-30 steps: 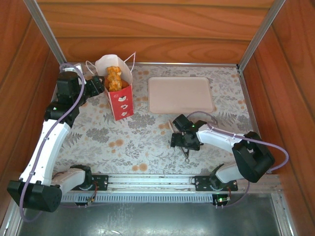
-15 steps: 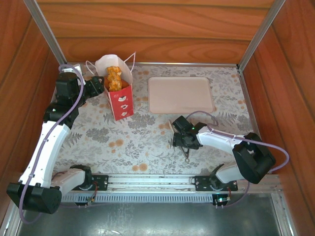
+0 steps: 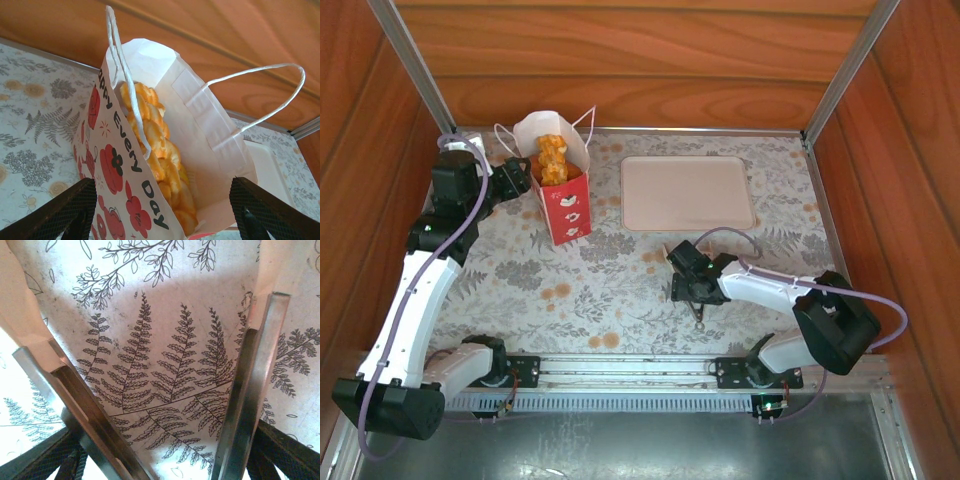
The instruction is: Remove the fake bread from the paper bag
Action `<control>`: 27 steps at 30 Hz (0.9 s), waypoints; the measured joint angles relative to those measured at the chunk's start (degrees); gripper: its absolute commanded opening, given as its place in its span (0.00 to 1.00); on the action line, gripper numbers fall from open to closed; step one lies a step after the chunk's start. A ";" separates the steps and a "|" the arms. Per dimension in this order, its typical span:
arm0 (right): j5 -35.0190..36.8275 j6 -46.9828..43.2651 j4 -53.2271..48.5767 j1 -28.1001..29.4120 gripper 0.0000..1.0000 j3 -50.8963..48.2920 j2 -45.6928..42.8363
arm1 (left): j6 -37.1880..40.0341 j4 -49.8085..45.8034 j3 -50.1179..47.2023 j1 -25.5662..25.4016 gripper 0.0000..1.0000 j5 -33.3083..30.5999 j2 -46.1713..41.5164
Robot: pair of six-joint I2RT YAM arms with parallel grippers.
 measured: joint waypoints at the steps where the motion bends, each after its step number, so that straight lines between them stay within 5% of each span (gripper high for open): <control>1: 0.00 0.09 0.04 0.11 0.82 -0.07 -0.02 | 0.00 -0.02 0.00 0.00 0.74 0.00 0.00; 27: 1.79 0.85 -0.42 2.32 0.81 -0.76 -0.50 | -0.02 -0.15 -0.13 0.00 0.74 -0.17 -1.09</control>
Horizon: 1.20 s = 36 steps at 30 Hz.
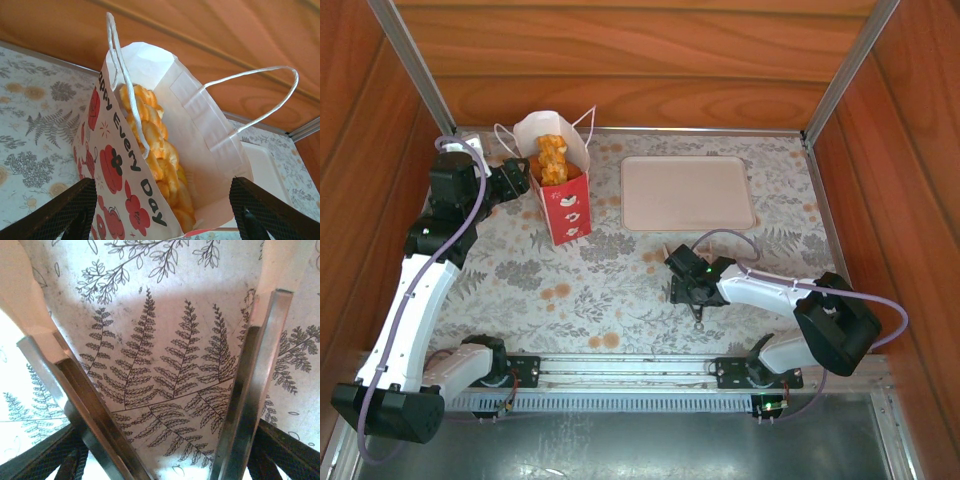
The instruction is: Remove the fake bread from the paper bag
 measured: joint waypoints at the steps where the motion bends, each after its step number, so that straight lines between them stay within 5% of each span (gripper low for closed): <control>1: 0.00 0.00 -0.11 0.04 0.80 0.07 0.00 | 0.00 0.00 0.00 0.00 0.74 0.00 0.00; 7: -0.13 0.13 -0.57 0.42 0.80 0.13 0.28 | 0.00 -0.02 0.00 0.00 0.74 0.00 0.00; 15: -0.68 2.16 -1.40 0.74 0.57 1.14 1.62 | 0.02 -0.02 0.00 0.00 0.74 -0.02 0.02; 20: -0.66 3.13 -1.92 1.53 0.30 1.86 2.27 | 0.02 -0.04 0.00 0.00 0.74 -0.26 0.02; 36: -6.60 -0.81 -13.18 4.79 0.00 12.87 -1.31 | 0.02 -0.11 0.00 -0.11 0.74 -1.05 -0.68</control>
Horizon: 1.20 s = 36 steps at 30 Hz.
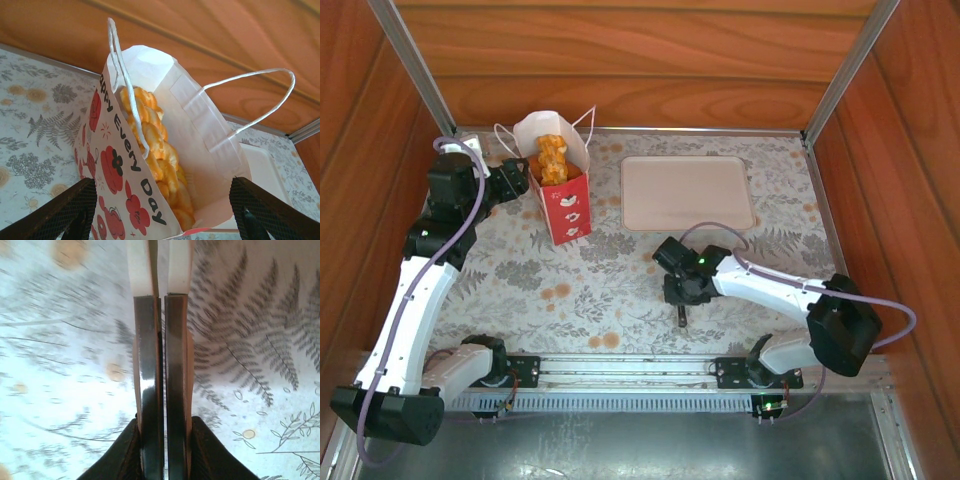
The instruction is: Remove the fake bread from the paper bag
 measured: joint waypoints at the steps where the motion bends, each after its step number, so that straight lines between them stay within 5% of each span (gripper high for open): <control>1: 0.24 -0.68 -0.24 -0.02 0.00 1.38 -0.04 | 0.00 0.00 0.00 0.00 0.74 -0.15 0.00; 10: 1.22 -8.59 3.56 -3.72 0.10 10.01 0.94 | 0.02 -0.17 0.00 0.00 0.74 -0.52 0.24; 24: -14.91 -8.59 26.43 -16.35 0.41 4.59 -1.09 | 0.04 -0.17 0.02 0.00 0.74 -1.68 1.01; 36: -21.24 -6.99 31.85 -18.45 0.43 4.15 -0.90 | 0.04 -0.17 0.02 0.00 0.74 -1.73 3.10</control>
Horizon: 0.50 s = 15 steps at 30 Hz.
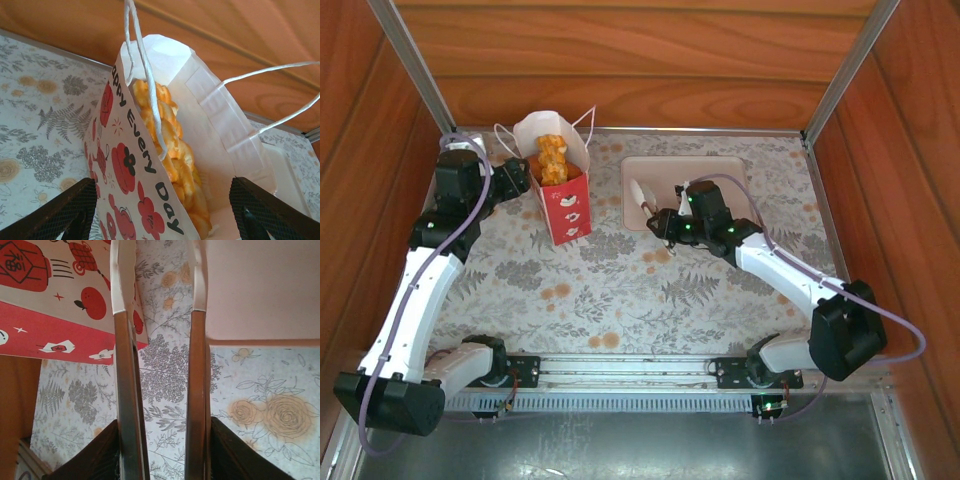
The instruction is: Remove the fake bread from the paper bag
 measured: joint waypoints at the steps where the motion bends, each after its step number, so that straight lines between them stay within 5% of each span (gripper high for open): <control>1: -0.33 0.11 0.07 0.00 0.42 0.00 0.24 | 0.00 0.00 0.00 0.00 0.74 0.00 0.15; 15: -2.14 0.20 -1.97 -0.81 0.29 2.51 1.75 | 0.63 -0.66 2.56 -0.15 0.74 -1.53 3.82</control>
